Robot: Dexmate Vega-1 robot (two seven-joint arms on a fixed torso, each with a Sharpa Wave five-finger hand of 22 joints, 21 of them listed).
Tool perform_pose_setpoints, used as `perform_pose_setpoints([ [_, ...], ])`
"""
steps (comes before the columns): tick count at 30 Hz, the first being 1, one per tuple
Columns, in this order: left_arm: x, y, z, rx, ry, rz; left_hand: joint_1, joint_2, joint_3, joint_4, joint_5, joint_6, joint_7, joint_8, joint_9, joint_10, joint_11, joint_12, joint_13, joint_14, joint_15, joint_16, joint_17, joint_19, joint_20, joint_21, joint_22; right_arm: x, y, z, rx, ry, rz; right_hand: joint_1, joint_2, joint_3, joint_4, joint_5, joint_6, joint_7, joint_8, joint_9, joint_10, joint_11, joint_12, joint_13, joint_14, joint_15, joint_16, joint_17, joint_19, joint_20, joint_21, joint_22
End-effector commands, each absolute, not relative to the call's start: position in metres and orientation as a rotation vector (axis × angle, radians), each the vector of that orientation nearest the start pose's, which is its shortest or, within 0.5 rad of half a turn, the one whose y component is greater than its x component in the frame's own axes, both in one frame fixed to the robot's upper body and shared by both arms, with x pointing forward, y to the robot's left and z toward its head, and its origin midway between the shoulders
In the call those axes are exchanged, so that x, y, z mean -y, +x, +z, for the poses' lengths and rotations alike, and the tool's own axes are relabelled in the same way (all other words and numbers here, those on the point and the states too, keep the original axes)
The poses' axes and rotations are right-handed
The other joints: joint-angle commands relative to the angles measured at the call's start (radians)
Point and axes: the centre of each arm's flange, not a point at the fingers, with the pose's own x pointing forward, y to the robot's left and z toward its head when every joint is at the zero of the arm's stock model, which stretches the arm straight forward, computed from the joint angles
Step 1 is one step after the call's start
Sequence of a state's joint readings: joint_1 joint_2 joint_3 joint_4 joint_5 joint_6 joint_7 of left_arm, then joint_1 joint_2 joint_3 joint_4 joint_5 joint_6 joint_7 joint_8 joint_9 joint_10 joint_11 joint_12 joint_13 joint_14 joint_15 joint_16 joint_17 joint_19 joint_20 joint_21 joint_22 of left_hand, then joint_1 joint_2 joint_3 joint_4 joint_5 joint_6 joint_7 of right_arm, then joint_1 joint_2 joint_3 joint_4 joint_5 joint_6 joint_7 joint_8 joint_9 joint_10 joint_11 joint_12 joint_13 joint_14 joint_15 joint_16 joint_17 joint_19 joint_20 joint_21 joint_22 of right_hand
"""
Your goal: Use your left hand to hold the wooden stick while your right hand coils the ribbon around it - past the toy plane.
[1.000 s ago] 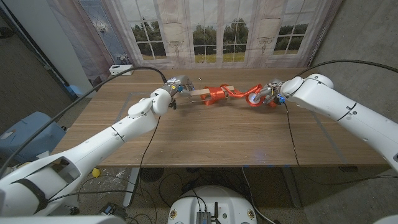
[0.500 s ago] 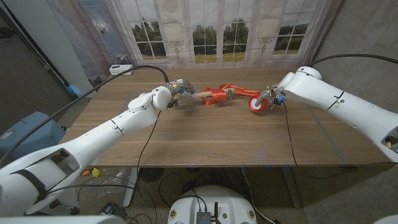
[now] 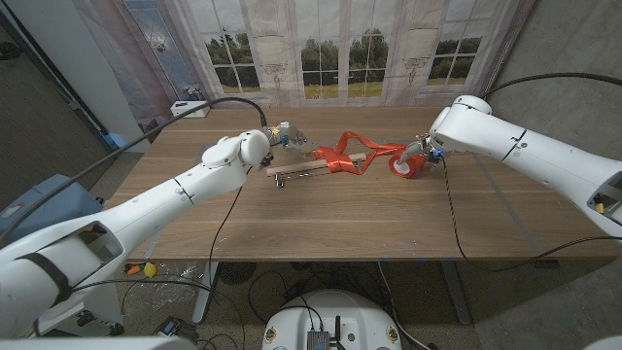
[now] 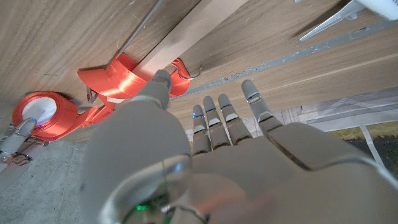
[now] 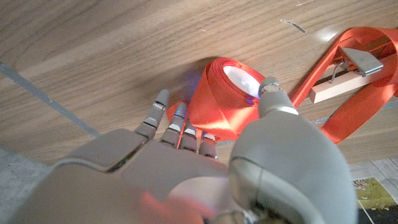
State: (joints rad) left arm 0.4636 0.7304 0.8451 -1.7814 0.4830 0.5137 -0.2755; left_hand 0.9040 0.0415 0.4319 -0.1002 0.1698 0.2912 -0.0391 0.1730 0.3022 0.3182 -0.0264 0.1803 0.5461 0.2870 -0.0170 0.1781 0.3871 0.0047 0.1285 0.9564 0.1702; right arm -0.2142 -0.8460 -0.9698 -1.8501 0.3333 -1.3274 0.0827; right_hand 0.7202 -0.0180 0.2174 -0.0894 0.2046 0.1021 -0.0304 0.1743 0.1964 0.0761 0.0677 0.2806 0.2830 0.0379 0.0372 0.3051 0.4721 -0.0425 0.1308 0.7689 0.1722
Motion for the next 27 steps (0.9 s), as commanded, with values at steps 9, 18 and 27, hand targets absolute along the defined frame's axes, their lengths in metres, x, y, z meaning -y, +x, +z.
perform_pose_setpoints([
  [9,-0.183,0.597,0.081,0.588,1.350,0.026,-0.063,0.024,-0.022,0.029,0.001,-0.052,0.011,0.000,-0.021,-0.045,0.008,0.002,-0.021,-0.025,0.004,0.014,-0.015,-0.007,0.003,-0.021,0.002,0.270,0.583,0.048,0.215,-0.821,-0.067,-0.097,0.001,-0.053,0.047,0.018,-0.038,0.002,0.019,-0.001,-0.064,0.011,-0.037,-0.003,-0.099,0.034,-0.045,-0.020,-0.090,0.016,-0.081,0.000],
  [18,-0.200,0.587,0.078,0.772,1.158,0.048,-0.121,0.049,-0.035,0.062,0.005,-0.064,0.011,0.007,-0.039,-0.058,0.028,0.007,-0.040,-0.015,0.009,0.024,-0.029,0.012,0.011,-0.029,0.003,0.268,0.577,0.041,0.438,-0.684,-0.042,-0.133,0.031,-0.061,0.065,0.013,0.049,-0.007,0.047,-0.003,0.007,-0.001,-0.017,-0.010,-0.044,0.018,-0.025,-0.032,-0.027,0.002,-0.086,0.000],
  [27,-0.223,0.582,0.085,0.891,1.003,0.014,-0.174,0.077,-0.041,0.089,0.014,-0.058,0.019,0.014,-0.061,-0.040,0.068,0.019,-0.064,-0.002,0.025,0.030,-0.048,0.044,-0.001,-0.035,0.002,0.263,0.569,0.034,0.661,-0.490,-0.018,-0.147,0.046,-0.064,0.058,0.000,0.130,-0.014,0.060,-0.005,0.089,-0.013,0.000,-0.023,0.049,-0.016,0.001,-0.057,0.061,-0.013,-0.088,-0.001],
])
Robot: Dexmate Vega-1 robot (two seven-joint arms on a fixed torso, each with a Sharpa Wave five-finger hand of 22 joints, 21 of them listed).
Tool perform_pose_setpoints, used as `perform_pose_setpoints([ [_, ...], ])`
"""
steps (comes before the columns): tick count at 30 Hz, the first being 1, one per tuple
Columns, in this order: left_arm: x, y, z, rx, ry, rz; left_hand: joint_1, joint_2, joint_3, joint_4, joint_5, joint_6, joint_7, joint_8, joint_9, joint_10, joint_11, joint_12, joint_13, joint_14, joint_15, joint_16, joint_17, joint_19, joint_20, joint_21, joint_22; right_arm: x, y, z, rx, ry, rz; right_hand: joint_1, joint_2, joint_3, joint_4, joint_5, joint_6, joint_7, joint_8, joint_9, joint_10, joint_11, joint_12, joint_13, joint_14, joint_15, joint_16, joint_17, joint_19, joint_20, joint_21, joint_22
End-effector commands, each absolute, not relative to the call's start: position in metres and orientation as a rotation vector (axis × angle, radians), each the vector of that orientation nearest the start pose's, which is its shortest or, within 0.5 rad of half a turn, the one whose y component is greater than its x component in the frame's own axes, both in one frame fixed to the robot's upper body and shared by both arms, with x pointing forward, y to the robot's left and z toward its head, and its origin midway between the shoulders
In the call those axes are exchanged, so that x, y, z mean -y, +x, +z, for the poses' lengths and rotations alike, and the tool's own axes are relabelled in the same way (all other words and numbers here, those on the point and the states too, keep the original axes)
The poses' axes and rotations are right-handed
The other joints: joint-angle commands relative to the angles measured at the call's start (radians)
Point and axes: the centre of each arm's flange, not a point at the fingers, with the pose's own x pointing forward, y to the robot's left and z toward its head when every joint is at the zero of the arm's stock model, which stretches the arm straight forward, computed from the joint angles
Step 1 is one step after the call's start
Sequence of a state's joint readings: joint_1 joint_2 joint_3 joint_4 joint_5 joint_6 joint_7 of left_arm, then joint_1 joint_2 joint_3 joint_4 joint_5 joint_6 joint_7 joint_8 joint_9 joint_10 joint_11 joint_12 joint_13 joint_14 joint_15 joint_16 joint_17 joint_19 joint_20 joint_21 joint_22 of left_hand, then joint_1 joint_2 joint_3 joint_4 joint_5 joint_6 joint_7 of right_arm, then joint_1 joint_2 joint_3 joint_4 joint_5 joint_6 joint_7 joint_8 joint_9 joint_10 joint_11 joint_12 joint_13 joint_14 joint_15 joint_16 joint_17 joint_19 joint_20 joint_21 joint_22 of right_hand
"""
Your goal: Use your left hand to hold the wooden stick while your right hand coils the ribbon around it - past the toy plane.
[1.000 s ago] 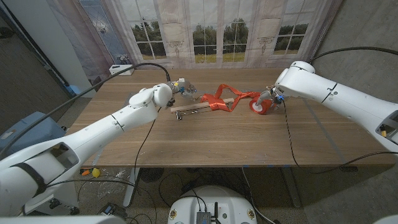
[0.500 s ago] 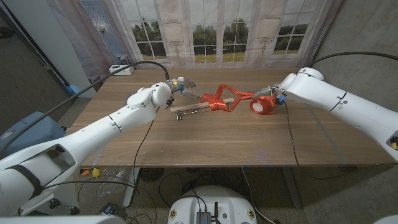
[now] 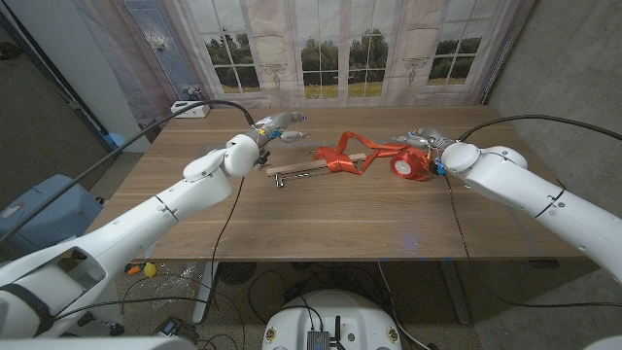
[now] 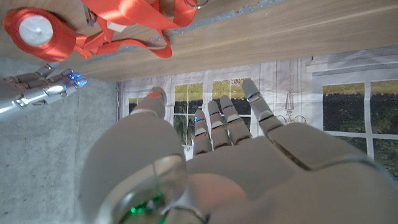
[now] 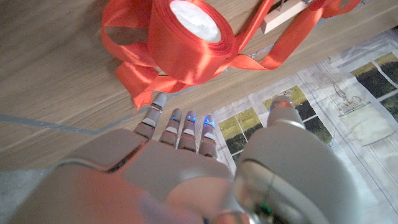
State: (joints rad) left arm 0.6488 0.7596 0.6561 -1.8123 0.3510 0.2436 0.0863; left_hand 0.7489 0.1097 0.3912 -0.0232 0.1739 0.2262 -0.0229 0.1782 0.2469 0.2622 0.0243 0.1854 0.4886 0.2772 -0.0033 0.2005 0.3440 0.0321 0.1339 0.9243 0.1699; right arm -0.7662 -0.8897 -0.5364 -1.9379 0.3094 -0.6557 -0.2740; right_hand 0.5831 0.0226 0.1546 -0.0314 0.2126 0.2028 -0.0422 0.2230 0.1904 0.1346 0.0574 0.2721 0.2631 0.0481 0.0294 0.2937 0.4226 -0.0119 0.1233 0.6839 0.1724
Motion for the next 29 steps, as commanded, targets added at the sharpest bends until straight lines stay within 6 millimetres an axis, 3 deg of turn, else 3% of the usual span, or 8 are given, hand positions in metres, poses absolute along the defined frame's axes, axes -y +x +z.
perform_pose_setpoints([
  [1,-0.226,0.582,0.086,0.908,0.981,0.004,-0.022,0.010,0.000,0.013,0.010,0.011,0.006,0.010,-0.008,0.018,0.018,0.014,-0.009,0.011,0.012,0.008,-0.007,0.021,-0.008,-0.003,0.002,0.262,0.569,0.033,0.675,-0.473,-0.012,-0.013,0.006,-0.001,0.000,-0.009,0.035,-0.002,0.012,0.001,0.035,-0.003,0.009,-0.004,0.046,-0.008,0.015,-0.009,0.033,-0.007,-0.004,-0.001],
  [7,-0.247,0.587,0.090,0.971,0.877,-0.058,-0.040,0.023,0.005,0.015,0.016,0.038,0.022,0.018,-0.023,0.043,0.036,0.022,-0.026,0.036,0.020,0.015,-0.024,0.046,-0.015,-0.007,0.001,0.252,0.558,0.031,0.768,-0.371,-0.040,-0.026,0.013,-0.001,0.002,-0.012,0.073,0.003,0.017,0.000,0.076,0.002,0.017,-0.011,0.086,-0.019,0.022,-0.021,0.060,-0.013,-0.010,-0.001],
  [11,-0.263,0.591,0.094,0.998,0.831,-0.106,-0.045,0.029,0.010,0.013,0.019,0.049,0.032,0.020,-0.030,0.058,0.045,0.026,-0.036,0.050,0.025,0.018,-0.034,0.063,-0.018,-0.009,0.001,0.242,0.544,0.033,0.816,-0.334,-0.096,-0.030,0.016,0.003,-0.004,-0.014,0.091,0.009,0.013,-0.001,0.110,0.007,0.021,-0.018,0.132,-0.024,0.030,-0.037,0.121,0.002,-0.002,0.000],
  [15,-0.279,0.601,0.095,1.019,0.782,-0.166,-0.049,0.033,0.014,0.011,0.022,0.066,0.038,0.024,-0.035,0.065,0.048,0.027,-0.042,0.058,0.027,0.019,-0.040,0.073,-0.021,-0.011,0.001,0.232,0.532,0.036,0.831,-0.341,-0.140,-0.032,0.017,0.004,-0.007,-0.016,0.111,0.011,0.016,-0.001,0.129,0.006,0.024,-0.021,0.155,-0.034,0.034,-0.044,0.128,-0.003,-0.006,0.001],
  [18,-0.290,0.611,0.094,1.030,0.711,-0.219,-0.055,0.038,0.018,0.011,0.023,0.073,0.044,0.024,-0.040,0.078,0.051,0.030,-0.049,0.071,0.032,0.023,-0.047,0.083,-0.019,-0.013,0.001,0.225,0.524,0.037,0.837,-0.361,-0.217,-0.034,0.017,0.004,-0.007,-0.016,0.121,0.011,0.018,-0.001,0.137,0.005,0.026,-0.022,0.163,-0.037,0.035,-0.047,0.129,-0.005,-0.009,0.000],
  [22,-0.300,0.624,0.094,1.018,0.661,-0.273,-0.061,0.044,0.022,0.013,0.025,0.081,0.050,0.024,-0.043,0.083,0.056,0.030,-0.055,0.075,0.037,0.023,-0.052,0.089,-0.018,-0.015,0.001,0.214,0.513,0.034,0.844,-0.351,-0.304,-0.053,0.015,0.003,-0.011,-0.013,0.167,0.012,0.018,-0.002,0.180,-0.001,0.026,-0.033,0.178,-0.043,0.025,-0.071,0.035,-0.044,-0.071,-0.001],
  [25,-0.303,0.631,0.093,1.016,0.637,-0.285,-0.064,0.047,0.024,0.013,0.025,0.079,0.055,0.022,-0.045,0.084,0.060,0.030,-0.058,0.075,0.039,0.023,-0.055,0.090,-0.017,-0.018,0.001,0.201,0.507,0.031,0.831,-0.368,-0.307,-0.058,0.016,0.004,-0.012,-0.012,0.176,0.011,0.017,-0.002,0.191,-0.004,0.027,-0.034,0.198,-0.041,0.029,-0.076,0.030,-0.030,-0.079,-0.001],
  [29,-0.308,0.635,0.094,1.017,0.615,-0.295,-0.066,0.050,0.027,0.014,0.026,0.078,0.059,0.021,-0.046,0.084,0.062,0.029,-0.061,0.075,0.042,0.022,-0.057,0.091,-0.017,-0.020,0.001,0.182,0.497,0.029,0.851,-0.375,-0.298,-0.058,0.023,0.010,-0.016,-0.011,0.184,0.014,0.013,-0.002,0.200,-0.004,0.024,-0.037,0.221,-0.053,0.032,-0.084,0.072,0.000,-0.074,0.000],
])
